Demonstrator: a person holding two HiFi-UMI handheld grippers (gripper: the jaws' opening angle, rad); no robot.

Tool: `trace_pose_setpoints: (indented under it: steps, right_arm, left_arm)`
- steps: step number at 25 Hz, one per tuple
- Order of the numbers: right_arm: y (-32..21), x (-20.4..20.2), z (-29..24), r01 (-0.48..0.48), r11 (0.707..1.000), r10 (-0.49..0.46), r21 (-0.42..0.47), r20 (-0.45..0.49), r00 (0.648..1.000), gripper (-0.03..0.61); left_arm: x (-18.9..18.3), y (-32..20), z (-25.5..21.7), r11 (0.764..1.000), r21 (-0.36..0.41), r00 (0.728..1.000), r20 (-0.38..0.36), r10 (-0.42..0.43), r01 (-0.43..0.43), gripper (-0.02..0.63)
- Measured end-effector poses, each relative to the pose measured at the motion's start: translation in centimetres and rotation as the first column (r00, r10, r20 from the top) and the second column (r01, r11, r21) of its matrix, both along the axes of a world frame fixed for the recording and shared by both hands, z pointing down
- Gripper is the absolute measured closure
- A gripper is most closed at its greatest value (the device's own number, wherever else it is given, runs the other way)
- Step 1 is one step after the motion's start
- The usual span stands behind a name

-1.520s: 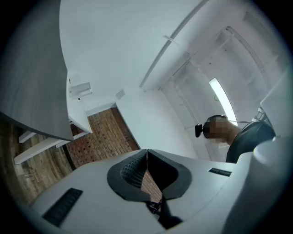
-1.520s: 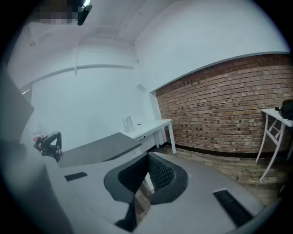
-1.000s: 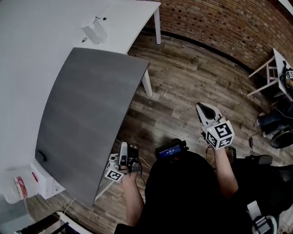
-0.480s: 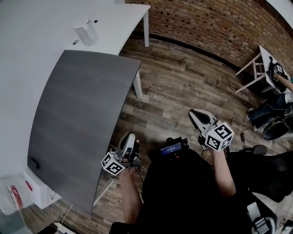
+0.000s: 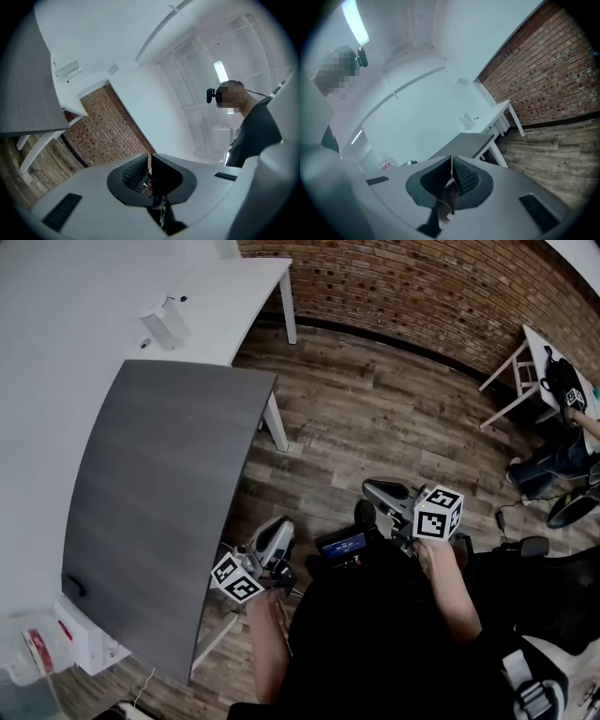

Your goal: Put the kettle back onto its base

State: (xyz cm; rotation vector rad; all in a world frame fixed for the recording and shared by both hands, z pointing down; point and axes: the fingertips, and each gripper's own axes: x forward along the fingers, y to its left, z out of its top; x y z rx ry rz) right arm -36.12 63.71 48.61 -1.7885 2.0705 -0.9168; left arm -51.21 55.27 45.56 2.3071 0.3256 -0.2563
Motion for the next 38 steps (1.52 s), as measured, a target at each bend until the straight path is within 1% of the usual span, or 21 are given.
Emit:
trace_pose_setpoints:
  steps: [2, 5, 10, 12, 14, 19, 23, 27, 29, 32, 34, 38]
  right_arm:
    - [-0.6, 1.0, 0.5, 0.009, 1.0, -0.01, 0.018, 0.045, 0.999, 0.56]
    - [-1.9, 3.2, 1.1, 0.032, 0.999, -0.034, 0.023, 0.081, 0.996, 0.56]
    - [-3.1, 8.5, 1.0, 0.062, 0.997, -0.067, 0.05, 0.09, 0.994, 0.56]
    - [-2.5, 11.3, 1.0, 0.054, 0.997, -0.059, 0.058, 0.095, 0.994, 0.56]
    - [-1.7, 14.3, 1.1, 0.035, 0.997, -0.043, 0.073, 0.111, 0.993, 0.56]
    - [0.7, 20.5, 0.7, 0.004, 0.992, -0.028, 0.13, 0.179, 0.984, 0.56]
    - [1.0, 24.1, 0.6, -0.034, 0.987, -0.006, 0.16, 0.241, 0.97, 0.56]
    - [0.9, 25.4, 0.0, -0.055, 0.98, 0.002, 0.19, 0.265, 0.964, 0.56]
    - [0.8, 25.6, 0.5, -0.052, 0.983, 0.003, 0.177, 0.268, 0.963, 0.56]
    - [0.1, 26.0, 1.6, -0.051, 0.99, 0.014, 0.134, 0.264, 0.964, 0.56]
    - [-0.6, 26.4, 2.4, -0.054, 0.993, 0.025, 0.104, 0.26, 0.965, 0.56]
    - [-3.1, 28.1, 3.6, -0.078, 0.996, 0.066, 0.041, 0.246, 0.967, 0.56]
  left_arm:
    - [0.6, -0.2, 0.3, 1.0, -0.003, 1.0, 0.02, -0.023, 0.023, 0.595]
    - [2.5, -0.7, 0.7, 0.998, -0.015, 0.997, 0.058, -0.055, 0.056, 0.595]
    - [8.1, -1.2, 1.4, 0.997, -0.031, 0.992, 0.102, -0.074, 0.077, 0.595]
    - [10.8, -1.0, 1.4, 0.997, -0.034, 0.992, 0.105, -0.063, 0.067, 0.595]
    - [13.8, -0.7, 1.1, 0.999, -0.02, 0.993, 0.107, -0.046, 0.048, 0.595]
    - [20.1, 0.8, 0.0, 1.0, 0.011, 0.992, 0.123, -0.01, 0.009, 0.595]
    - [23.0, 1.3, 0.3, 1.0, 0.009, 0.987, 0.162, 0.013, -0.014, 0.594]
    - [25.2, 1.2, 0.7, 1.0, -0.011, 0.983, 0.182, 0.026, -0.025, 0.594]
    - [26.7, 1.2, 0.8, 0.999, -0.011, 0.981, 0.187, 0.048, -0.047, 0.594]
    - [29.0, 0.7, 1.4, 0.996, -0.017, 0.974, 0.204, 0.095, -0.093, 0.594]
    - [30.4, -0.3, 2.2, 0.992, -0.042, 0.972, 0.202, 0.121, -0.115, 0.594]
    - [33.3, -3.7, 3.4, 0.984, -0.094, 0.971, 0.17, 0.166, -0.152, 0.594]
